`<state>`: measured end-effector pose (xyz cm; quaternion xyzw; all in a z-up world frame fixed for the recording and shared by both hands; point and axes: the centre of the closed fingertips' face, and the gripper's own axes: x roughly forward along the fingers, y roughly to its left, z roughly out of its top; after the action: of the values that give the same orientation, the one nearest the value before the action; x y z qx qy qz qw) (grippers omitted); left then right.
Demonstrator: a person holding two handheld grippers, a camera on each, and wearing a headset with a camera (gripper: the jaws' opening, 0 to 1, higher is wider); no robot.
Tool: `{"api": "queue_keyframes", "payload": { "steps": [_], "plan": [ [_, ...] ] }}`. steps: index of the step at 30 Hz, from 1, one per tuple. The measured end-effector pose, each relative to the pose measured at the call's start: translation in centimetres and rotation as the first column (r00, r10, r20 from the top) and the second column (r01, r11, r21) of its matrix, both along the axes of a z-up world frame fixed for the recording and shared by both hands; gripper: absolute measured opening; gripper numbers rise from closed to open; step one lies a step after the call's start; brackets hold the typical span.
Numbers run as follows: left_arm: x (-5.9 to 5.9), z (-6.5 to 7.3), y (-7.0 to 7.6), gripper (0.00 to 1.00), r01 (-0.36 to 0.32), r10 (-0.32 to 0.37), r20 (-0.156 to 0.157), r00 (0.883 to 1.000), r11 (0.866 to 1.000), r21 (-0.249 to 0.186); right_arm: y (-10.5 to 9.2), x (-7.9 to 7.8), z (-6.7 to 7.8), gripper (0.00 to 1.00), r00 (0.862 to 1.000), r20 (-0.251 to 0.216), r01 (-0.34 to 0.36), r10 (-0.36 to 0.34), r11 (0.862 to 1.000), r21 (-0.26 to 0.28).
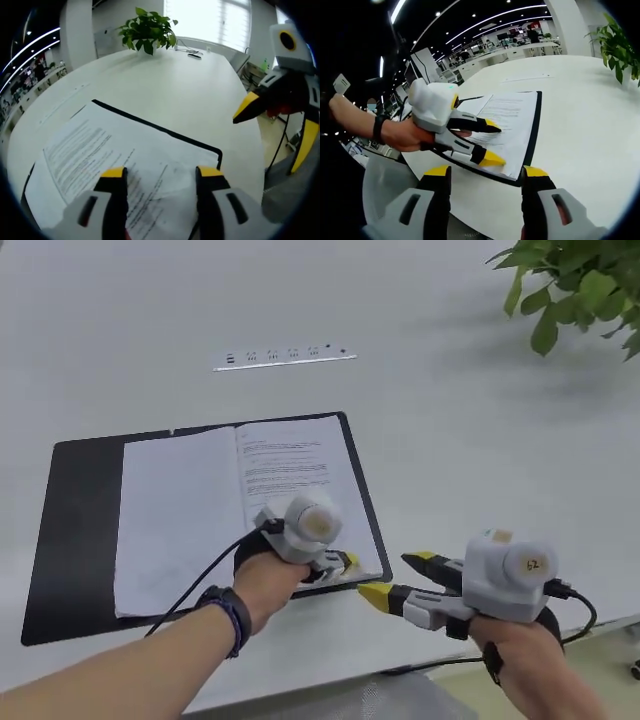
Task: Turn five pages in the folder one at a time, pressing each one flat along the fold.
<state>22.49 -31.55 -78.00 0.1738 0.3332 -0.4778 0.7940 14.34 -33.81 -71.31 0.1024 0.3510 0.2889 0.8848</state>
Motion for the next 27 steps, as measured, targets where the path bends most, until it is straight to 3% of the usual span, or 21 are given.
{"api": "queue_keyframes", "payload": {
  "steps": [5, 14, 24, 27],
  "plan": [
    [0.6, 0.2, 0.5, 0.45, -0.039, 0.039, -0.013, 0.999, 0.999, -0.019, 0.1, 0.5, -0.4, 0.54, 1.0, -0.003, -0.007, 0.007, 1.0, 0.002],
    [0.7, 0.4, 1.1, 0.38, -0.092, 0.089, -0.05, 0.995, 0.994, -0.055, 0.4, 2.1, -1.2, 0.53, 1.0, -0.01, -0.005, 0.005, 0.999, 0.033],
    [0.3, 0.4, 1.3, 0.38, -0.083, 0.079, -0.061, 0.995, 0.995, -0.063, 1.5, 6.1, -2.3, 0.51, 0.999, -0.02, 0.027, -0.025, 0.995, 0.094],
    [0.0, 0.4, 1.5, 0.39, -0.077, 0.073, -0.058, 0.996, 0.995, -0.061, 1.8, 6.9, -2.7, 0.5, 1.0, -0.021, 0.021, -0.019, 0.996, 0.091]
  ]
}}
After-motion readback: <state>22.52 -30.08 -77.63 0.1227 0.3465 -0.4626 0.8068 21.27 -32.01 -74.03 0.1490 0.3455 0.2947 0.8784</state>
